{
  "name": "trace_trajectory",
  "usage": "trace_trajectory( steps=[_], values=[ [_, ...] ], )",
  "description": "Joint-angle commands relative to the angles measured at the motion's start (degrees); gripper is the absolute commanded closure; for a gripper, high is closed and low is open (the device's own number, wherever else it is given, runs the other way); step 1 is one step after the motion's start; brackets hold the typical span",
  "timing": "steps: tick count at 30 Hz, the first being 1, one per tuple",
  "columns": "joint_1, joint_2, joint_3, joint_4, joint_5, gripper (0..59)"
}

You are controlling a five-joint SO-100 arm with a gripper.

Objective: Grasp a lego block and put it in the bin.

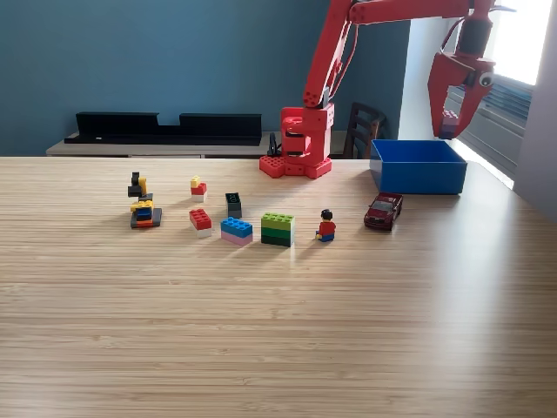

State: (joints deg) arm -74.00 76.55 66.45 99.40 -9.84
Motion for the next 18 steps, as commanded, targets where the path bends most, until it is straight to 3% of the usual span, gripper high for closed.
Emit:
trace_trajectory(
  steps=[1,7,8,11,13,16,18],
  values=[
    [-5.8,2.1,1.4,2.7,0.4,58.5],
    [-7.0,2.1,3.3,2.6,-0.7,58.4],
    [-6.9,2.1,3.4,2.6,-0.9,56.4],
    [-6.6,2.1,4.4,2.6,-1.7,39.5],
    [-6.5,2.1,4.9,2.6,-1.9,33.6],
    [-6.4,2.1,5.4,2.6,-2.3,28.7],
    [-6.4,2.1,5.4,2.6,-2.5,28.6]
  ],
)
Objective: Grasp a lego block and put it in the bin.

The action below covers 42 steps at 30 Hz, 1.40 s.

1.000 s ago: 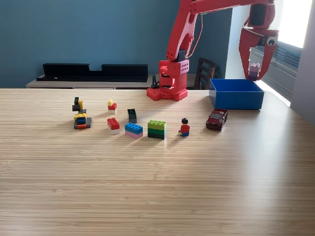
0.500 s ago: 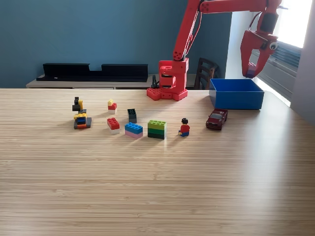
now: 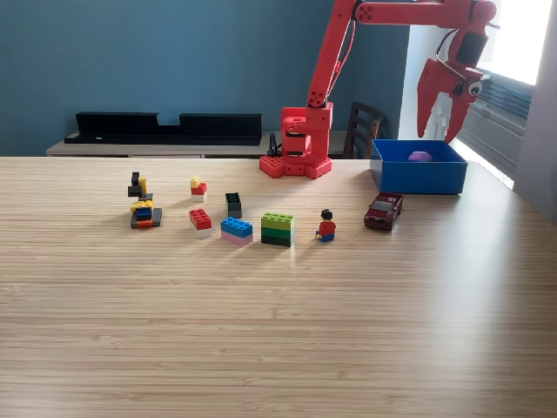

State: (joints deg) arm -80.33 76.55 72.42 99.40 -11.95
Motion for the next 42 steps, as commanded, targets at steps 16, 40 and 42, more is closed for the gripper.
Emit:
trace_trajectory(
  steps=[16,40,42],
  values=[
    [15.6,2.1,-10.7,2.5,6.4,58.5],
    [78.8,2.1,-17.0,2.5,6.8,58.5],
    [80.3,2.1,-17.0,2.5,6.2,58.5]
  ],
)
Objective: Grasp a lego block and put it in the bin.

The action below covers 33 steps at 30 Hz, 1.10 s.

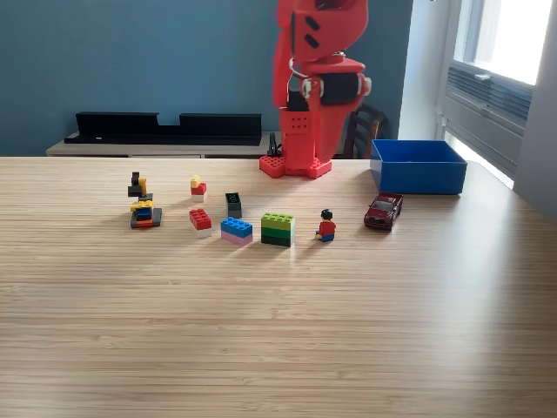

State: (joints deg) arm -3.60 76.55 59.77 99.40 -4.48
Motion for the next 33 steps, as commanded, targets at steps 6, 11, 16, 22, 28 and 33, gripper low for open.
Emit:
trace_trajectory(
  steps=[6,11,16,22,28,33],
  values=[
    [5.8,2.1,-3.6,2.5,-3.1,58.5],
    [6.6,2.1,-4.1,2.5,-3.9,58.5],
    [7.9,2.1,-5.3,2.4,-4.7,58.5],
    [12.0,2.1,-7.0,1.8,-5.0,58.5],
    [17.2,2.0,-8.2,0.3,-3.5,58.5],
    [20.0,2.0,-8.0,-0.3,-2.5,58.5]
  ],
)
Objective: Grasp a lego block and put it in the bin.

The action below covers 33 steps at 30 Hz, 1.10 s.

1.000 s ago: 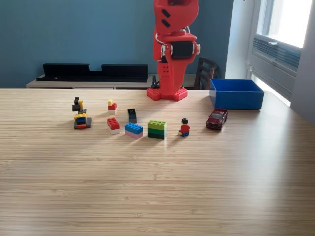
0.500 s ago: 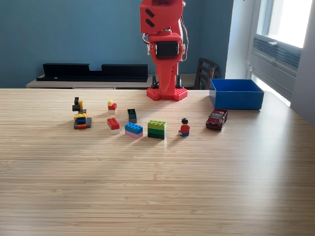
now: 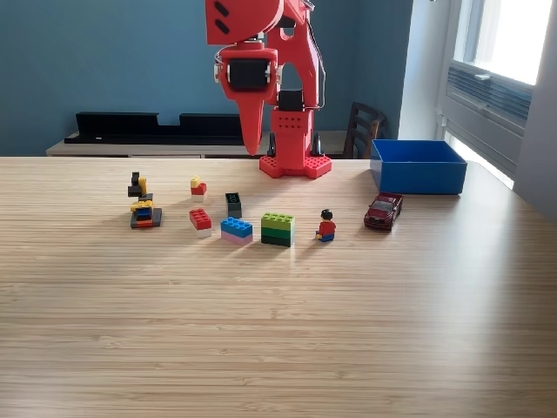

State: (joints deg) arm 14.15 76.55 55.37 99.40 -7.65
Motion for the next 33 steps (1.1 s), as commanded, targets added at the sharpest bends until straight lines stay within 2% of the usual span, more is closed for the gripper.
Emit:
trace_trajectory(
  steps=[1,19,26,30,33],
  values=[
    [2.9,2.0,-3.4,-0.5,1.0,58.5],
    [15.7,1.7,-5.0,-3.8,1.2,58.5],
    [22.2,1.4,-2.7,-6.1,6.2,58.5],
    [23.2,1.3,1.2,-6.1,16.3,58.4],
    [24.3,1.3,4.4,-6.1,18.0,56.9]
  ],
)
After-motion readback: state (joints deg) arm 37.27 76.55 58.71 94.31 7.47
